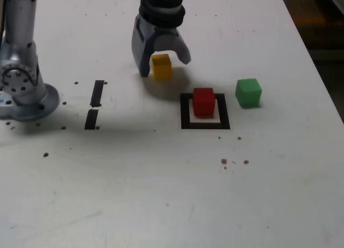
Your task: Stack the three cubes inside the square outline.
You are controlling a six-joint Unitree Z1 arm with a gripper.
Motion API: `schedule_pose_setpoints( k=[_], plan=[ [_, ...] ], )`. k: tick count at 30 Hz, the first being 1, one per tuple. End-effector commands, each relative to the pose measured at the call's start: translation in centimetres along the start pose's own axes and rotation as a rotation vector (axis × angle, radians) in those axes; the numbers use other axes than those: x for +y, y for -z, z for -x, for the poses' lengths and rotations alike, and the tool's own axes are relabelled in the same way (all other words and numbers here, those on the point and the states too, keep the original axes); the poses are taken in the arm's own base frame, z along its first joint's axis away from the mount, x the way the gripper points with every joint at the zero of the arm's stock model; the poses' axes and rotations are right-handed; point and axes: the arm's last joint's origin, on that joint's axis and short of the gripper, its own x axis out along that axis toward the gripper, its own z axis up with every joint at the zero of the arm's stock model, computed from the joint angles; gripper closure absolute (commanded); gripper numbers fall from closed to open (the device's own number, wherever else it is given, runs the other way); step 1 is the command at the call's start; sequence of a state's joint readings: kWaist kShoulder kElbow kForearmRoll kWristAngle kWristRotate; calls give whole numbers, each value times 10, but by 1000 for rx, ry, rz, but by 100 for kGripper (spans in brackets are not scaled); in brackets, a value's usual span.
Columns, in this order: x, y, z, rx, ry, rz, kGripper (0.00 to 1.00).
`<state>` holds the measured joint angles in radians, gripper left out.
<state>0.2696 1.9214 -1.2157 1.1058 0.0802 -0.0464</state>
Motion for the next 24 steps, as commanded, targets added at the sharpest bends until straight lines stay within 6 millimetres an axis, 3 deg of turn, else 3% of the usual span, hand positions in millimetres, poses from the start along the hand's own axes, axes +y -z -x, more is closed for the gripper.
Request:
schedule_pose_setpoints(
  k=[1, 5, 12, 15, 24],
  plan=[
    [1, -5, -6, 12, -4, -9, 16],
    [3, -11, -10, 19, -17, -28, 27],
    [5, -10, -4, -32, -40, -41, 68],
    [5, -11, -4, -53, -38, -44, 73],
    [4, -11, 5, -72, -18, -76, 75]
  ],
)
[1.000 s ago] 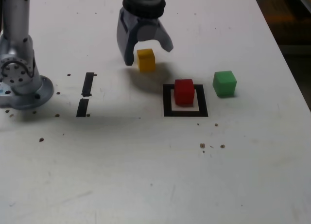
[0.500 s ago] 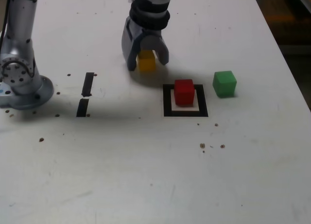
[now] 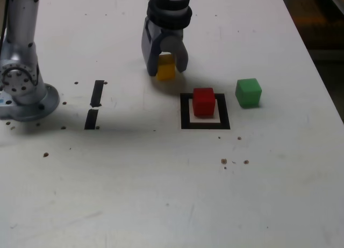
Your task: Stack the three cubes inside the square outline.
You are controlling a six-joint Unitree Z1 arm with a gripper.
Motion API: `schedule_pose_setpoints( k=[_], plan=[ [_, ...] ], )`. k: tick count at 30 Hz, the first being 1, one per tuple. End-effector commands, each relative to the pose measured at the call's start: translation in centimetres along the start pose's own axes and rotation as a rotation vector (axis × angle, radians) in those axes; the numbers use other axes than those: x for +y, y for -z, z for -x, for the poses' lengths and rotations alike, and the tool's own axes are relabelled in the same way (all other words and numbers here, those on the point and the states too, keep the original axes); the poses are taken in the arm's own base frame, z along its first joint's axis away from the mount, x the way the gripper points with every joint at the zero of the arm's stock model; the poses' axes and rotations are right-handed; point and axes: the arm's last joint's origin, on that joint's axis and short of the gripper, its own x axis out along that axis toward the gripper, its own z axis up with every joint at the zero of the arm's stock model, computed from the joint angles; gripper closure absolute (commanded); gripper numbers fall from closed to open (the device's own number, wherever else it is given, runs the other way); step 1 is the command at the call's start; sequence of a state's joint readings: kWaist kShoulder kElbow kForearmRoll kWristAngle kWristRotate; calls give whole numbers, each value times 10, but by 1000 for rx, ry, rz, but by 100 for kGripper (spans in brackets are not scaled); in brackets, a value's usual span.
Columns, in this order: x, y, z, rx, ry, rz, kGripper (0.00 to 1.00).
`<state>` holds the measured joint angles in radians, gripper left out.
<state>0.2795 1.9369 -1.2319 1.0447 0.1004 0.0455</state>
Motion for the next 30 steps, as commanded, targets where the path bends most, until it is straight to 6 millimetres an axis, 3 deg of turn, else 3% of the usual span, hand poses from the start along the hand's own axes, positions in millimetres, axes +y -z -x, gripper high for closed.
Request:
schedule_pose_setpoints(
  k=[1, 7, 11, 15, 23, 30],
  plan=[
    [0, 1, 8, -11, -1, 0, 75],
    [-12, 9, 61, -5, -19, -18, 76],
    [-31, 13, 103, -34, -21, -45, 76],
    [-55, 16, 125, -67, -7, -72, 76],
    [-95, 7, 117, -39, 2, -114, 76],
    [-111, -7, 98, -7, 0, -129, 76]
  ],
)
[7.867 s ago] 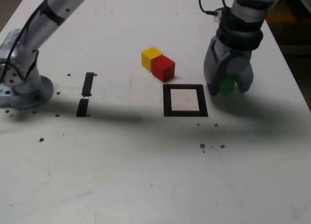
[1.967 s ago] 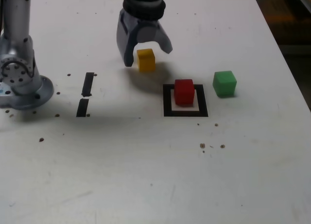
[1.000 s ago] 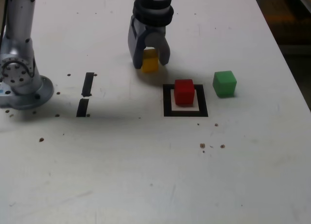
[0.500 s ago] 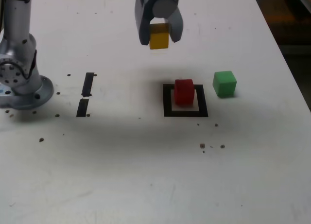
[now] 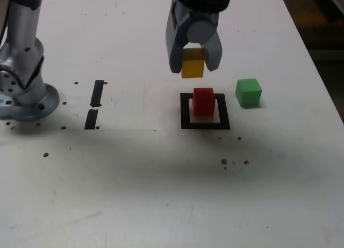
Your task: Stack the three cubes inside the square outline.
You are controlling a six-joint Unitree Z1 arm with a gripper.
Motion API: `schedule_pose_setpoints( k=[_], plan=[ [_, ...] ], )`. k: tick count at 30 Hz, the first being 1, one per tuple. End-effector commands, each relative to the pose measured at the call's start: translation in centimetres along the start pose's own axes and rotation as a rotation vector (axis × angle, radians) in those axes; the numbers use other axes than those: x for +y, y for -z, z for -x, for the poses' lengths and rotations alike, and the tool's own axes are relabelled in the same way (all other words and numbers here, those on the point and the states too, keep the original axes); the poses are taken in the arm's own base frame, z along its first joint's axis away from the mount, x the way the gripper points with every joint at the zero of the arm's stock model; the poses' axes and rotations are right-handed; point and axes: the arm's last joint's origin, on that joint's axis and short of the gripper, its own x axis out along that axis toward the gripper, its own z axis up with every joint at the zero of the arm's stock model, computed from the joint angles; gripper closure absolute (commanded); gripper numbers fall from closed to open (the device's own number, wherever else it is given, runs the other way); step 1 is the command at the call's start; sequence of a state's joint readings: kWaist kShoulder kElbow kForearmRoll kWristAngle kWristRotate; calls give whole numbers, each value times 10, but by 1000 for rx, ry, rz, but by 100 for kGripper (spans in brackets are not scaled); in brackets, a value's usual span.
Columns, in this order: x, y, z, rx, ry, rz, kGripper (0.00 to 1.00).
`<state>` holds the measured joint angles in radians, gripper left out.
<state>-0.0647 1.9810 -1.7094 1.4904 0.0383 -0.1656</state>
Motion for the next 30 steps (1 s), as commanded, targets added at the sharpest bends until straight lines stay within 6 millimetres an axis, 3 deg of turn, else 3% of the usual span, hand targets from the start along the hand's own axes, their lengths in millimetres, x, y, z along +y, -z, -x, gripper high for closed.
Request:
schedule_pose_setpoints(
  k=[1, 15, 30],
  plan=[
    [-3, -5, -5, 6, 2, -3, 76],
    [-11, -25, -32, 30, 11, -5, 76],
    [-11, -29, -39, 7, -3, -7, 76]
  ],
)
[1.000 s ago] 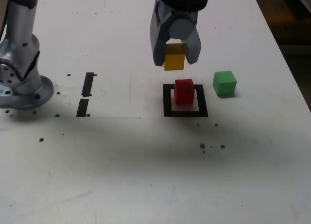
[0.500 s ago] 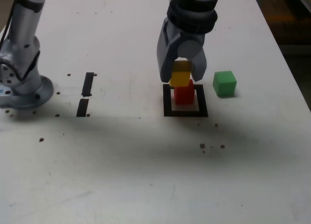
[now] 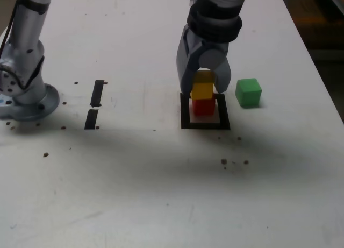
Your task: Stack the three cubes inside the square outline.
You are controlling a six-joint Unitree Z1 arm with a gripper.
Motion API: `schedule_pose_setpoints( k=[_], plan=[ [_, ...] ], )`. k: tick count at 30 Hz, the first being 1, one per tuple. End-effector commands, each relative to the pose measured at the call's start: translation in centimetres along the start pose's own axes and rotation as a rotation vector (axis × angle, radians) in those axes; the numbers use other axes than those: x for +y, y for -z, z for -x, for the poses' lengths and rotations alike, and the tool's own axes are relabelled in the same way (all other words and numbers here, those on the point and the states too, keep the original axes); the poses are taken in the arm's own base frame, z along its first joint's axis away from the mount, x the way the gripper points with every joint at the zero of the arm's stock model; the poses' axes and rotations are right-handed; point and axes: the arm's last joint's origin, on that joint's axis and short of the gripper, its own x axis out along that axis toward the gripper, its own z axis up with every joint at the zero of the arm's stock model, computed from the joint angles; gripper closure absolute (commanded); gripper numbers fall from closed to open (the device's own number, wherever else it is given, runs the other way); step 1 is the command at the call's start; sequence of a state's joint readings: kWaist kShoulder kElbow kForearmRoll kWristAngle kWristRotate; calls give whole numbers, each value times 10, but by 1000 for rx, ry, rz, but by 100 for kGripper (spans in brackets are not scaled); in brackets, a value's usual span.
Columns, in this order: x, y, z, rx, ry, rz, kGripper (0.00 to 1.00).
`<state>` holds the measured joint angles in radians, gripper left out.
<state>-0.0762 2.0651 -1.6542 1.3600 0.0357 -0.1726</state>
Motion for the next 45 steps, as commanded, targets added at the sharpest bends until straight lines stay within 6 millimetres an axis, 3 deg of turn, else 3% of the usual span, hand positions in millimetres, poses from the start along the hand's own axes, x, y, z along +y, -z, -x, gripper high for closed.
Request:
schedule_pose_setpoints(
  k=[1, 10, 14, 22, 25, 32, 39, 45],
  plan=[
    [0, -1, -1, -6, -2, -2, 76],
    [-1, -3, -3, -27, 0, -2, 75],
    [0, -2, -4, -25, -1, -2, 68],
    [0, 1, -3, -23, 2, -6, 14],
    [1, 4, 0, -24, 1, -6, 3],
    [4, 17, 24, -49, 10, 0, 0],
    [10, 34, 87, -150, 2, 9, 0],
    [10, 21, 114, -261, -3, 12, 0]
  ],
)
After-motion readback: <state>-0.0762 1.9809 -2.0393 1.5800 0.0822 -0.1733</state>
